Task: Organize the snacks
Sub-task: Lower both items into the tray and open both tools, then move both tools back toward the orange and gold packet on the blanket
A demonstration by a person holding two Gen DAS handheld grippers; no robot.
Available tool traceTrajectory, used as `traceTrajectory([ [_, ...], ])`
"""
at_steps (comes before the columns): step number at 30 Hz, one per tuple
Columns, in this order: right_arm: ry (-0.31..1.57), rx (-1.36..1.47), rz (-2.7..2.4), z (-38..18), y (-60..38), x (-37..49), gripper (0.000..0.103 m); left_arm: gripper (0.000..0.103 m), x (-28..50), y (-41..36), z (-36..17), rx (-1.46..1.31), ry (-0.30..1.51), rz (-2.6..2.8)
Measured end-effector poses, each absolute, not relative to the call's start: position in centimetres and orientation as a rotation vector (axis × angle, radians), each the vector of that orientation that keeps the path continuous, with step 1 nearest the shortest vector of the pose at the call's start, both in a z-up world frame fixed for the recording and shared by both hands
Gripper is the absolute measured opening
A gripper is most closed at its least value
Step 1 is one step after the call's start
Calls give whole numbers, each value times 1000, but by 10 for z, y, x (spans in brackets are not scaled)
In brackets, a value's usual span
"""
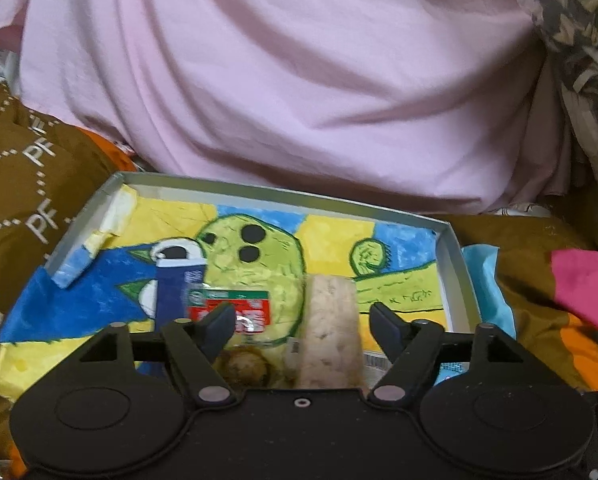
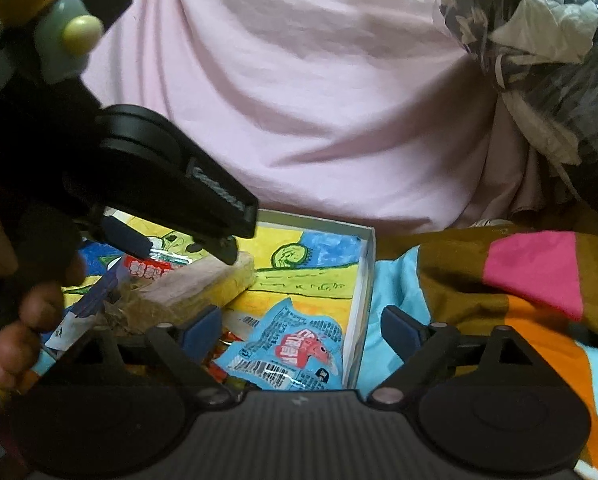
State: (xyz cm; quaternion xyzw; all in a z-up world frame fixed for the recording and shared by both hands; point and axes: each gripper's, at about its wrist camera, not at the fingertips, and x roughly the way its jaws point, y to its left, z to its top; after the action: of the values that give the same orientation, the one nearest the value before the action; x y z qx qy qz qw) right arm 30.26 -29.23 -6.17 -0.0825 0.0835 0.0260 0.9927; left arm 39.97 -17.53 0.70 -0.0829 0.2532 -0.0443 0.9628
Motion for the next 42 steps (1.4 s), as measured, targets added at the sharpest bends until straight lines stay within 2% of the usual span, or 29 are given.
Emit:
traceTrajectory([
  [7, 118, -204, 44, -52, -284, 287, 103, 90, 374, -150, 18, -176, 488, -66],
  [18, 60, -246, 7, -45, -269, 255, 103, 102, 325, -111, 34, -160, 437, -16],
  [29, 47, -207, 30, -34, -269, 210, 103, 102, 273, -76, 30, -177, 426, -9],
  [42, 208, -188, 89, -44, -259, 162, 103, 102, 211, -42, -8, -169, 556, -30],
])
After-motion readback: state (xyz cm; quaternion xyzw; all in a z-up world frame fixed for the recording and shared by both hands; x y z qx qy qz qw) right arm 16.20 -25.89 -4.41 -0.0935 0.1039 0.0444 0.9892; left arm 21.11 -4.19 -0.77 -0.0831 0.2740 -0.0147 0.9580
